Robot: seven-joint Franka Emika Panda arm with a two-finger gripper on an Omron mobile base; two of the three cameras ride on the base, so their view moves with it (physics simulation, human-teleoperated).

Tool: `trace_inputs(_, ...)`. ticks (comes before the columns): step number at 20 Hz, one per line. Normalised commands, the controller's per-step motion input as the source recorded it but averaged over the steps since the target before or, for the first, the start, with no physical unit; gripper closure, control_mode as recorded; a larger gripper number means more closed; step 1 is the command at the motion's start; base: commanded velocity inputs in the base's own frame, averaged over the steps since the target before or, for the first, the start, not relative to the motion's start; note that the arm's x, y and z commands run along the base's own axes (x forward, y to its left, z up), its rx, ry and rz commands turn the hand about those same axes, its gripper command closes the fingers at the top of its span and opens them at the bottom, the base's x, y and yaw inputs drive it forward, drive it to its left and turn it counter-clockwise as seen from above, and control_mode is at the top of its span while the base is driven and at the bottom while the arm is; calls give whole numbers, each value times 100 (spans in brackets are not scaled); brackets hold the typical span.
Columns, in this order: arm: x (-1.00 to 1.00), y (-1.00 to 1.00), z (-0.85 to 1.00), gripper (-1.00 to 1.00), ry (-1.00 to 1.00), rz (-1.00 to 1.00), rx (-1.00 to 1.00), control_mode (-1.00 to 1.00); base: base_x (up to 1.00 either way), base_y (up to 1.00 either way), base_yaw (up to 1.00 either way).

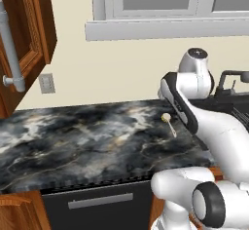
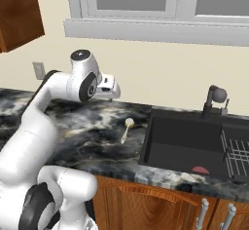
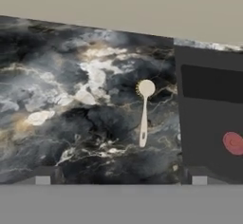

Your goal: Locate and retrieve the bar soap and dish brush from the cabinet. Place them next to the sink.

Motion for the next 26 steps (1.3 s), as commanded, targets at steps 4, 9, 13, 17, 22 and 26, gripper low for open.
trace_inputs(4, -89, 0, 29, -100, -40, 0, 0, -100, 0, 0, 0)
trace_inputs(9, -85, 3, 30, -100, -42, 0, -2, -100, 0, 0, 0)
trace_inputs(13, -68, 15, 23, -100, -22, 1, -3, -100, 0, 0, 0)
trace_inputs(17, -37, 23, 58, -100, 25, -3, 0, -100, 0, 0, 0)
trace_inputs(22, -37, 13, 44, -100, 33, -6, 1, -100, 0, 0, 0)
trace_inputs(26, -72, -4, 3, -100, 9, -3, 8, -100, 0, 0, 0)
